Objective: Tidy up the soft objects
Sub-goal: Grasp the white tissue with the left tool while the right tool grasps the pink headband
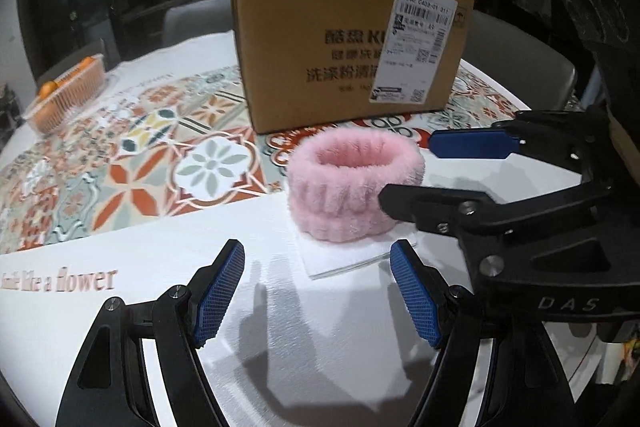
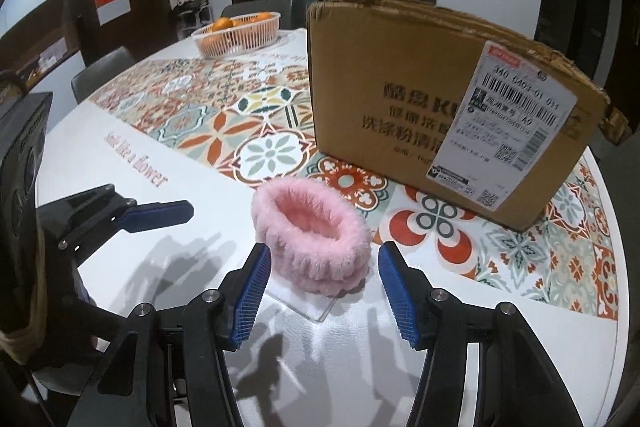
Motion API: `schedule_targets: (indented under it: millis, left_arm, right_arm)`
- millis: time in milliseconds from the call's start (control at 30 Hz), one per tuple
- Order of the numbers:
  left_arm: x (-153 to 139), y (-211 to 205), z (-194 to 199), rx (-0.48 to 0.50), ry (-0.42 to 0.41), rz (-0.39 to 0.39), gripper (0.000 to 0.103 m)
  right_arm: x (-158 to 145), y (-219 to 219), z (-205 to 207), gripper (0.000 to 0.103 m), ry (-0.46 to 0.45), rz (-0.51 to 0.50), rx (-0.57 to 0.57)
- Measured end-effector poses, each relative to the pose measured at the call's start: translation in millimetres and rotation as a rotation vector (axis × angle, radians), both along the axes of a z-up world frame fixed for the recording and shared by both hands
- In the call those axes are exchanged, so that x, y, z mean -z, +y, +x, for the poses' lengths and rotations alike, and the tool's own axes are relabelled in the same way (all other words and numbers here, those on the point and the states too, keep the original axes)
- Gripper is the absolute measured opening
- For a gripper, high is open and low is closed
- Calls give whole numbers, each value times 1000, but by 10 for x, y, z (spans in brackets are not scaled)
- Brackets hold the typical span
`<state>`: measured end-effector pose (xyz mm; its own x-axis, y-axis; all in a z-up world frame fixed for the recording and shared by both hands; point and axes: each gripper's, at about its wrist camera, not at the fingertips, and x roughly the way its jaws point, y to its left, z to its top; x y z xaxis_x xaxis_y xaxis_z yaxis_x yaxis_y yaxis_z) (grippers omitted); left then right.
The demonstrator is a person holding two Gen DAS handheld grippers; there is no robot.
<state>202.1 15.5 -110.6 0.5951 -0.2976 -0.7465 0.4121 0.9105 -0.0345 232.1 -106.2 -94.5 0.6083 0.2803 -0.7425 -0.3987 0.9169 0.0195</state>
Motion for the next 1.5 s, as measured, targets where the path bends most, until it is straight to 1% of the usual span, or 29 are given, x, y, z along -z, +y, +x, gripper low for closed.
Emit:
schedule_targets:
  millis: [233,367,533,567,600,633,700,767,800,867,900,967,1033,1067,1200,1500]
  left_arm:
    - [57,-86,107,58,31,-29,75]
    - [114,-105,164,60,53,-38,75]
    - [199,-143,209,56,71,-31,74]
    - [214,-143,222,54,76,-31,73]
    - [222,-147,223,51,69,-29,71]
    - [228,-154,226,46,63,-19,68]
    - [234,-161,239,33,54,-6,66]
    - [233,-175,245,25,49,2,56]
    - [231,-172,247,23,46,2,52]
    - [226,-167,254,15,43,-2,37]
    - [225,-173,257,16,42,-5,34]
    - [224,-188,250,20,47,-13,20]
    - [219,-203,234,25,54,-25,12]
    - [216,-219,224,22,54,-27,9]
    - [176,-215,193,-9,43,-35,8]
    - [-148,-180,65,-81,-40,-35,8]
  right_arm:
    - [98,7,122,57,41,26,-22]
    - [145,26,178,57,54,34,-30]
    - [194,43,205,57,58,29,-39]
    - [202,49,207,56,57,24,-41]
    - [210,58,206,53,54,18,-43]
    - [217,65,202,49,50,8,-43]
    - [232,67,186,33,34,-17,-40]
    - [236,48,177,28,29,-17,-36]
    - [232,36,169,26,24,-16,-29]
    - [215,2,143,24,11,-9,-7]
    - [198,-24,133,24,6,-5,4]
    - [159,-69,106,24,-9,10,29]
    - [114,-104,78,24,-24,21,52]
    - [89,-122,61,24,-30,26,63]
    - [-22,-212,-20,24,-61,44,114]
    - [-231,-348,-210,24,-109,74,166]
